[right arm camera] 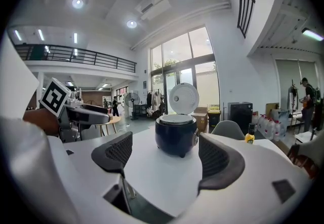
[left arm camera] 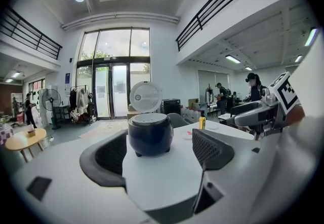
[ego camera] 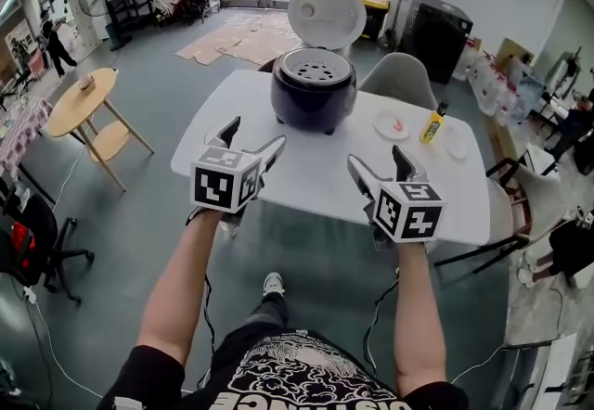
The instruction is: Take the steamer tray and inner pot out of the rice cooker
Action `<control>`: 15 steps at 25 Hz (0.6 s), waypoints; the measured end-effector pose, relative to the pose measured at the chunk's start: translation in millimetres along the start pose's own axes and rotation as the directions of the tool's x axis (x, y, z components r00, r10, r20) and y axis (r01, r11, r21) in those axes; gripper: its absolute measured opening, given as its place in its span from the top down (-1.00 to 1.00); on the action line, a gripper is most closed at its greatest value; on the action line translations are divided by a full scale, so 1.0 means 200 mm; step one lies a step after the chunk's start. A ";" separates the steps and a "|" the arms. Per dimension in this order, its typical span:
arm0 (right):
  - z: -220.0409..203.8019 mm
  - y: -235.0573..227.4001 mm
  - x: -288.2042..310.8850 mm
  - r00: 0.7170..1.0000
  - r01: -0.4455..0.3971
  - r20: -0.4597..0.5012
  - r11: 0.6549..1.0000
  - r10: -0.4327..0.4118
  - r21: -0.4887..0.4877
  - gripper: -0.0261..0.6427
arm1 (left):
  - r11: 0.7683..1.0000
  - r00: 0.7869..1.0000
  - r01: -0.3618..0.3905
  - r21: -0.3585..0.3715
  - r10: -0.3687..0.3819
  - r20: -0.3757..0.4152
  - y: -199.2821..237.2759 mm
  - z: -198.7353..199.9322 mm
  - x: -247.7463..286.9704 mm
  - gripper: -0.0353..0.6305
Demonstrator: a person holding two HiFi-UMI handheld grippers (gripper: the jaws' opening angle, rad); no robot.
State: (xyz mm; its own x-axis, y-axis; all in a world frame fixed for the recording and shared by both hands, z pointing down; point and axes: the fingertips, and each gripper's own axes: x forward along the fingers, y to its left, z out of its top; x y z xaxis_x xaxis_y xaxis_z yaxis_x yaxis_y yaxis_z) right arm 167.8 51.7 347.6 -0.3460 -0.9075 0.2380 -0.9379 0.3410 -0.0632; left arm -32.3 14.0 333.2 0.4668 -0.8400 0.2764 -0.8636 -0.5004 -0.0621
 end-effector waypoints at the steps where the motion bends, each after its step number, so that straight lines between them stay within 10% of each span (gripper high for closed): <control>1: 0.02 -0.01 0.07 1.000 0.000 -0.006 1.000 0.000 0.002 -0.31 | 1.000 1.000 0.003 -0.003 -0.003 -0.006 0.05 0.02 0.06 -0.29; 15: 0.39 0.01 1.06 0.998 0.027 -0.061 1.000 -0.028 -0.015 -0.30 | 0.998 0.998 0.056 -0.019 -0.056 -0.013 0.84 0.26 0.73 -0.29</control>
State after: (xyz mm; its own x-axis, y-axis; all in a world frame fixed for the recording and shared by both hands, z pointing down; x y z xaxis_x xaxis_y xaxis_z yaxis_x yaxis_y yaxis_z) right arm 90.2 -159.0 323.0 -0.3178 -0.8999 0.2985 -0.9464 0.3202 -0.0424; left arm -100.3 -203.8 313.3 0.5120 -0.8079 0.2917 -0.8396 -0.5424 -0.0287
